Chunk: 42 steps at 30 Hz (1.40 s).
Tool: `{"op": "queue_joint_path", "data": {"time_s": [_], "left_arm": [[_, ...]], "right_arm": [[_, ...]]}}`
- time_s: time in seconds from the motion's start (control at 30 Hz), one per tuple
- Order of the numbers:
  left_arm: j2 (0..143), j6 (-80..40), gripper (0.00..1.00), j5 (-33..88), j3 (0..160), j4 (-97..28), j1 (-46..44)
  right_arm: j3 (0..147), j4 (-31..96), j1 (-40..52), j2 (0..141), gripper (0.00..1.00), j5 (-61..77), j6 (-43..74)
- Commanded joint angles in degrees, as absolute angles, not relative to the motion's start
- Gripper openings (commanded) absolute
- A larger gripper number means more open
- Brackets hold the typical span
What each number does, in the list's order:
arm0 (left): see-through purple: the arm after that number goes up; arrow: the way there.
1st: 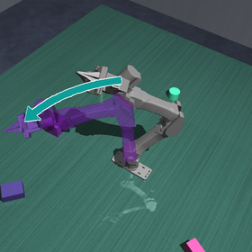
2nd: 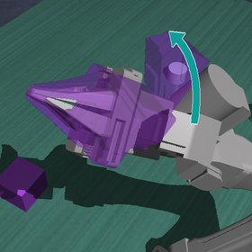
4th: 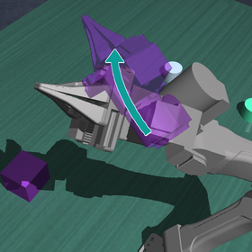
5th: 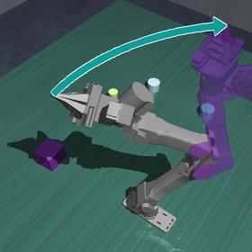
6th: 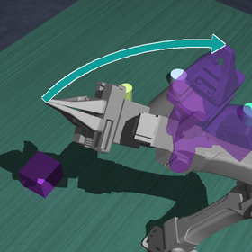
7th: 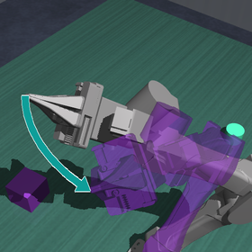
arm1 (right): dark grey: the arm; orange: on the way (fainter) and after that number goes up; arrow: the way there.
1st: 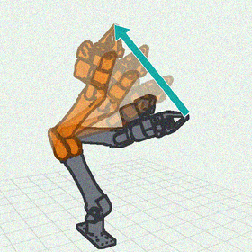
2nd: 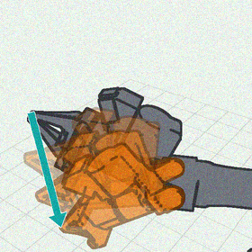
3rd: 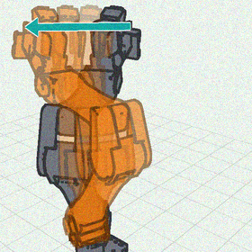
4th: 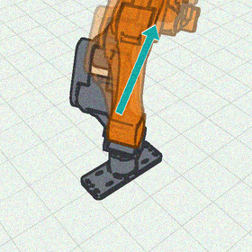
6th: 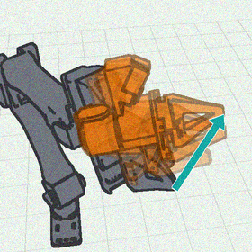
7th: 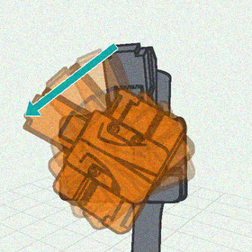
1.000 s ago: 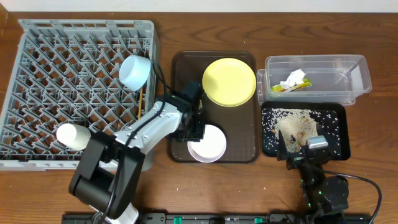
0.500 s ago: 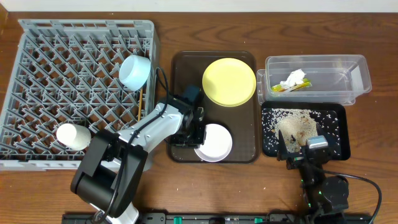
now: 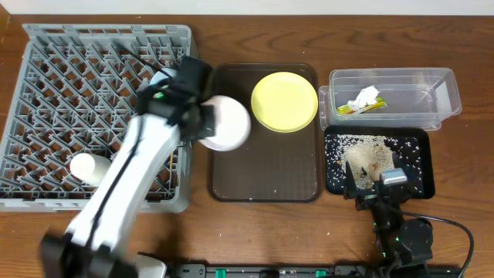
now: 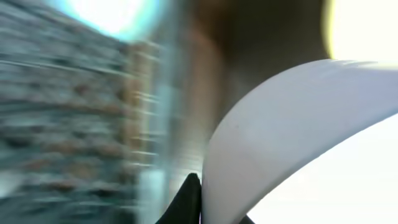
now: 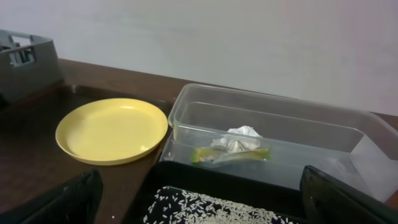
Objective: Sort waste into correct bins and load items into the dishwasher
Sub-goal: 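Carry the white bowl into the dish rack and release it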
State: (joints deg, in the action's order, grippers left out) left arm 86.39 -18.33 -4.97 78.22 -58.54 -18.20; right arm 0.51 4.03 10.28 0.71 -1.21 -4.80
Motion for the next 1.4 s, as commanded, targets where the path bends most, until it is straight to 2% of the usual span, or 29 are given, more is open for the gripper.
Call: {"op": "queue_joint_path", "data": {"time_s": [0.0, 0.13, 0.27, 0.47, 1.0, 1.37], "left_arm": [[80.9, -18.0, 0.08, -33.71, 78.89, -61.04, -18.13], [78.28, -19.99, 0.08, -52.18, 78.28, -64.36, -18.11], [78.7, -23.88, 0.08, -57.36, 74.98, -64.47, -17.52], [82.32, -28.64, 0.08, -72.49, 68.88, -61.84, -16.95], [99.5, -31.48, 0.08, -72.2, 68.55, -61.93, -16.95], [101.58, -36.12, 0.08, -62.35, 68.55, -65.87, -19.33]], "right_arm": [[0.3, 4.1, 9.72, 0.38, 0.99, -1.02, -4.12], [0.3, 4.1, 9.72, 0.38, 0.99, -1.02, -4.12], [0.3, 4.1, 9.72, 0.38, 0.99, -1.02, -4.12], [0.3, 4.1, 9.72, 0.38, 0.99, -1.02, -4.12], [0.3, 4.1, 9.72, 0.38, 0.99, -1.02, -4.12], [0.3, 4.1, 9.72, 0.38, 0.99, -1.02, -4.12]]}}
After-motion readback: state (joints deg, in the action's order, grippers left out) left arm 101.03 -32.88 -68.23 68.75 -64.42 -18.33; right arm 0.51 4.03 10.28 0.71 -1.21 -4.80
